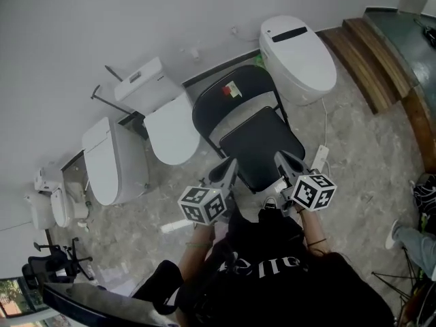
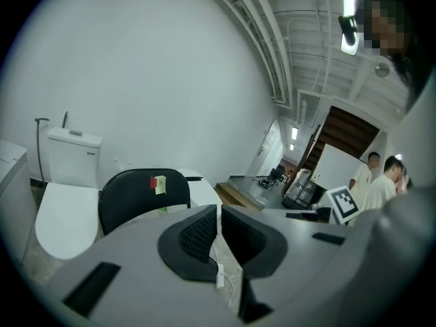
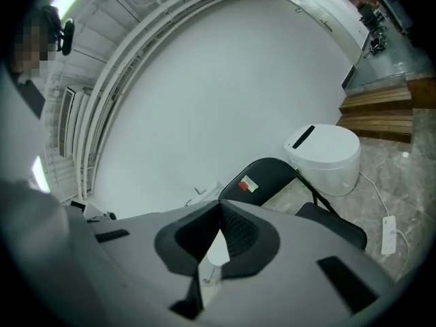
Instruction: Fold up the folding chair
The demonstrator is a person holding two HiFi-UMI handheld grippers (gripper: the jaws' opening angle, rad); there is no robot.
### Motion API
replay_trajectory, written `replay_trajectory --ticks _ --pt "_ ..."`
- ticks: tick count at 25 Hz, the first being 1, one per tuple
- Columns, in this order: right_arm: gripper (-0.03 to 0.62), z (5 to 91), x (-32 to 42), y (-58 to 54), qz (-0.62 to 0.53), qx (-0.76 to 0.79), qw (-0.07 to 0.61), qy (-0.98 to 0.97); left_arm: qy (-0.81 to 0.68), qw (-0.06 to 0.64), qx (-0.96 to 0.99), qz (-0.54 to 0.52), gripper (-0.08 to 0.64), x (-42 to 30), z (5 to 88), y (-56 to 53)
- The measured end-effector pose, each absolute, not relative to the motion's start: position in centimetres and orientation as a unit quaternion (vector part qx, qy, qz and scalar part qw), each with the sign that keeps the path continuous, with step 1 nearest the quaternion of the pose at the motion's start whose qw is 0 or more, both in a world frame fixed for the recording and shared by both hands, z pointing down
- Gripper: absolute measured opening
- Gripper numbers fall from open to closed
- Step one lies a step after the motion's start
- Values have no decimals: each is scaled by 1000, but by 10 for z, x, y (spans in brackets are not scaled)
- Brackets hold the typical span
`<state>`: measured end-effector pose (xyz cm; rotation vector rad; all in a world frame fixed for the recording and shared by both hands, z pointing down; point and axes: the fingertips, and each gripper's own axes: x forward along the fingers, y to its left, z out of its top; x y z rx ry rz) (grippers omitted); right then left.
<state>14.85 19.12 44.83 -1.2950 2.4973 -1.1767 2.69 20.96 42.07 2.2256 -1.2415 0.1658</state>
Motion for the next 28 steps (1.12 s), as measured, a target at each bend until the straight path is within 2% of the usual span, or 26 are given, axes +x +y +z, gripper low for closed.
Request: replay_trajectory --ticks 9,11,15,21,28 --pt "14 466 122 117 -399 -527 95 744 -393 289 865 117 27 -45 434 99" --pt "14 467 111 103 -400 -548 108 727 -364 292 874 135 54 -58 438 72" --pt "14 482 101 85 -416 -590 144 677 -317 277 886 193 154 -77 464 19" --pt "13 528 96 112 -450 -652 152 592 -251 225 890 306 195 -98 516 -58" --pt "14 576 105 159 -482 -696 145 512 -215 207 869 394 229 -94 582 -137"
